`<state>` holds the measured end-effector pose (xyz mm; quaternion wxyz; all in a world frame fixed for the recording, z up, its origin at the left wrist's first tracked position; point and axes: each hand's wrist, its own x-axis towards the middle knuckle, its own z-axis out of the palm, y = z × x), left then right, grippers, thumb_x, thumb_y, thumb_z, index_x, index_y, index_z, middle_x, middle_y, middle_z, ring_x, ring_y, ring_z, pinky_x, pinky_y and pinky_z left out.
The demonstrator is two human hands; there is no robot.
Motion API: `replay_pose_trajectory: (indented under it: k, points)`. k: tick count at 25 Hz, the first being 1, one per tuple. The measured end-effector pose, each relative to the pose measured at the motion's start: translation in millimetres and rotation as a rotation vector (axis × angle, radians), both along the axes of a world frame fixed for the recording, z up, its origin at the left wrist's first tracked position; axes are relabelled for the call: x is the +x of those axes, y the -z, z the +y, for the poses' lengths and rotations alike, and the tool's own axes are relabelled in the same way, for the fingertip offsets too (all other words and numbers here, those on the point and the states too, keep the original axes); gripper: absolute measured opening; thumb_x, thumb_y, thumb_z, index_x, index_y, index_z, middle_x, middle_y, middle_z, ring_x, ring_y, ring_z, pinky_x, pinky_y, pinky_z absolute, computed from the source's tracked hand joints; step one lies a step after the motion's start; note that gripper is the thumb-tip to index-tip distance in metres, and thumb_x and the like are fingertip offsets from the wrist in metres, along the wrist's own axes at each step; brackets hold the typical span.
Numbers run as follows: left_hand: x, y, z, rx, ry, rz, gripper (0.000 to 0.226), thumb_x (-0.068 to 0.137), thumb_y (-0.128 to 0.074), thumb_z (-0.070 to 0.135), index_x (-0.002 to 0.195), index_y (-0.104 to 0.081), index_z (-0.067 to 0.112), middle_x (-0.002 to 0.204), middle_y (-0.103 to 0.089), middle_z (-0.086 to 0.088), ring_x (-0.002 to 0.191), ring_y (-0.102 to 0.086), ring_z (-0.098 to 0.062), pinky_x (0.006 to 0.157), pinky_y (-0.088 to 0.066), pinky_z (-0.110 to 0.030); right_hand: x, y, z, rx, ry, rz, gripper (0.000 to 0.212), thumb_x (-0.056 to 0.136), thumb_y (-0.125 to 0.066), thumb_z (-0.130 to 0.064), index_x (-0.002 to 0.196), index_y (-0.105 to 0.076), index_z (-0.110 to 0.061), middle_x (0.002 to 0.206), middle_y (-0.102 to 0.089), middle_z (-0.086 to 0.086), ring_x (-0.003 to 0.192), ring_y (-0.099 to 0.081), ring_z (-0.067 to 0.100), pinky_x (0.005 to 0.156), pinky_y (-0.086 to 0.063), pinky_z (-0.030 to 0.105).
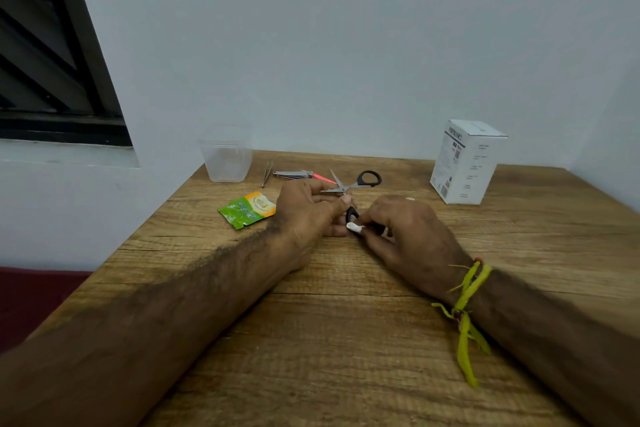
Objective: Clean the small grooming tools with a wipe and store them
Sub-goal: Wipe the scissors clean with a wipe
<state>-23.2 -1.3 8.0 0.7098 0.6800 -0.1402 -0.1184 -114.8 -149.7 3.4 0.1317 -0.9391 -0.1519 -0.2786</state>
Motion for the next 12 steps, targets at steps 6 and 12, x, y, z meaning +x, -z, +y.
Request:
replay_pose_trajectory:
  k: [6, 12]
  points:
    - [2.2, 1.4, -1.3, -0.005, 0.021, -0.009, 0.026, 0.087, -0.074, 0.004, 0.110, -0.067, -0.003, 0.085, -0.075, -0.014, 0.065, -0.072, -0.017, 0.053, -0.057, -0.026, 0.4, -1.3, -0.6, -0.008, 0.024, -0.010, 0.013, 0.088, -0.062, -0.022, 0.092, -0.071, -0.013, 0.083, -0.063, -0.003, 0.075, -0.056, 0.012, 0.068, -0.047, 0.032]
    - [2.4, 3.8, -0.8, -0.015, 0.015, -0.015, 0.025, 0.087, -0.073, 0.003, 0.110, -0.067, -0.004, 0.089, -0.075, -0.019, 0.069, -0.072, -0.022, 0.055, -0.059, -0.028, 0.9, -0.4, -3.7, -0.030, 0.082, -0.100, 0.010, 0.084, -0.070, -0.008, 0.094, -0.071, -0.010, 0.086, -0.066, 0.001, 0.075, -0.059, 0.016, 0.067, -0.047, 0.030]
